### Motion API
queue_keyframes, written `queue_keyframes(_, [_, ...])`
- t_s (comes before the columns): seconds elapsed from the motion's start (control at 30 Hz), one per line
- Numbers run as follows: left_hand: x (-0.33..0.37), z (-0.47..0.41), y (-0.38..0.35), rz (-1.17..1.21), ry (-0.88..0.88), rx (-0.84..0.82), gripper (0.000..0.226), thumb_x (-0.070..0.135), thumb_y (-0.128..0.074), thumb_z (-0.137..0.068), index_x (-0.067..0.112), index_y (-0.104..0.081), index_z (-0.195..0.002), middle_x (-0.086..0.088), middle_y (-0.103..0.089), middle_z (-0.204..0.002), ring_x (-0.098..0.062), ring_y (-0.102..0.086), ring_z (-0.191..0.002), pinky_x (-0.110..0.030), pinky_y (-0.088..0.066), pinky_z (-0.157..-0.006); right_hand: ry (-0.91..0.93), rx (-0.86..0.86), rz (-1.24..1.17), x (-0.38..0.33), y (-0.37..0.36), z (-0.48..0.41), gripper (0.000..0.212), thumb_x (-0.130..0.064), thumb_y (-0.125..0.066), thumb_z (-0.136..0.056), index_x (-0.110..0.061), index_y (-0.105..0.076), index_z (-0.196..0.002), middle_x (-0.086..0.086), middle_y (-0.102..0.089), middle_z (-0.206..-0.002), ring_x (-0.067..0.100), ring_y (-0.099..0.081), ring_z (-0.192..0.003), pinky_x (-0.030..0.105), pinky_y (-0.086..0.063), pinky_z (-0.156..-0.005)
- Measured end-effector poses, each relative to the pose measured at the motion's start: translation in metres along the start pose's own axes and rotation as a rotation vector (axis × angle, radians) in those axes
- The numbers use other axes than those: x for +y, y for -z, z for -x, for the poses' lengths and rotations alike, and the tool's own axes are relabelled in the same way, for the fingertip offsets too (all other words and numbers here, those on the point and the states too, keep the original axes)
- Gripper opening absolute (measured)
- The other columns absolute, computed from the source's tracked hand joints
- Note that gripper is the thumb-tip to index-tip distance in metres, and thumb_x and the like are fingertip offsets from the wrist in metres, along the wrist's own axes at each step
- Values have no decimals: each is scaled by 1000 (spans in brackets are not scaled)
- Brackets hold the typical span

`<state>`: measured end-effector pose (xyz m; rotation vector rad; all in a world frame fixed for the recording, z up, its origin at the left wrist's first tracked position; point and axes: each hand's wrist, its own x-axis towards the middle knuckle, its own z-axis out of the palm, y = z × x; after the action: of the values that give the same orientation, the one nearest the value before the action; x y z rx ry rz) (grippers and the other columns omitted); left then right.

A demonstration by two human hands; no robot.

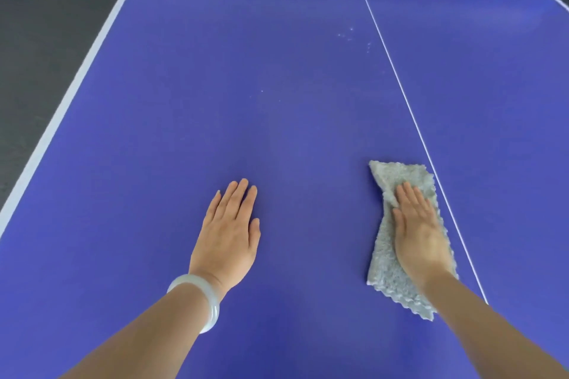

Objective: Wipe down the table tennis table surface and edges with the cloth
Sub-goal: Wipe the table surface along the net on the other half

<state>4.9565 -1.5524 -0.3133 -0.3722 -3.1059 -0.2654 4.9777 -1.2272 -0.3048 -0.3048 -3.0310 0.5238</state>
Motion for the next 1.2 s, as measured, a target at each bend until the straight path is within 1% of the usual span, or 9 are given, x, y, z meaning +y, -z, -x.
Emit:
queue_keyframes(0.2, [1, -3, 5, -7, 12, -34, 62, 36, -9, -100, 13, -27, -155, -3, -22, -162, -18, -16, -151, -38, -10, -124, -282, 65, 59, -38, -11, -93, 57, -22, -25, -105, -4, -9, -157, 9, -6, -166, 21, 1, -153, 41, 2, -124])
queue_keyframes(0.37, [-1, -1, 9, -12, 12, -43, 63, 35, -6, -99, 12, -26, -155, -3, -21, -162, -18, -15, -151, -38, -10, -124, 295, -142, 77, -124, -51, -10, 62, -8, -26, -102, -5, 3, -157, 9, 7, -165, 21, 10, -152, 37, 18, -120])
queue_keyframes(0.43, [0, -1, 10, -11, 13, -47, 62, 34, -8, -100, 11, -28, -154, -4, -23, -162, -19, -17, -150, -38, -10, -124, 488, -195, 95, -108, -45, 53, 64, -8, -36, -98, -9, -14, -157, 4, -7, -166, 16, -2, -153, 37, 4, -124])
queue_keyframes(0.57, [1, -2, 8, 0, 17, -43, 60, 34, -11, -101, 12, -31, -153, -5, -27, -160, -19, -20, -150, -38, -10, -124, 472, -204, 71, -9, -1, 86, 58, -9, -37, -95, -9, -32, -153, 1, -23, -163, 17, -22, -150, 37, -20, -119])
queue_keyframes(0.8, [2, -1, 7, 4, 20, -28, 61, 34, -12, -100, 10, -33, -152, -7, -30, -159, -22, -23, -149, -40, -14, -123, 145, -106, 8, 3, 11, -2, 51, -11, -27, -107, -13, -13, -156, -1, -8, -165, 9, 0, -152, 27, 1, -124])
queue_keyframes(0.9, [5, 0, 8, -7, 22, -30, 61, 34, -12, -100, 9, -33, -152, -7, -30, -159, -22, -24, -148, -40, -15, -123, 339, -160, 51, -3, 2, 39, 59, -1, -37, -102, -11, -16, -156, 0, -9, -166, 13, -3, -153, 32, -4, -124])
queue_keyframes(1.0, [7, 0, 9, -7, 23, -35, 62, 34, -11, -100, 10, -33, -152, -6, -29, -159, -21, -23, -149, -40, -15, -123, 578, -222, 68, 32, 15, 69, 52, -16, -34, -104, -15, -26, -156, -4, -18, -165, 14, -16, -152, 31, -9, -123])
queue_keyframes(1.07, [7, 0, 9, -14, 22, -37, 61, 34, -10, -100, 11, -33, -152, -5, -29, -159, -20, -22, -149, -39, -15, -123, 483, -212, 37, 50, 26, 46, 48, -22, -31, -106, -20, -32, -154, -8, -23, -163, 11, -19, -151, 28, -10, -123])
queue_keyframes(1.2, [6, -1, 10, -8, 27, -36, 60, 33, -13, -100, 11, -35, -151, -5, -31, -158, -20, -24, -148, -40, -16, -123, -27, 10, -44, 13, 15, -45, 47, -19, -30, -107, -18, -33, -154, -4, -24, -163, 11, -13, -152, 25, -4, -123])
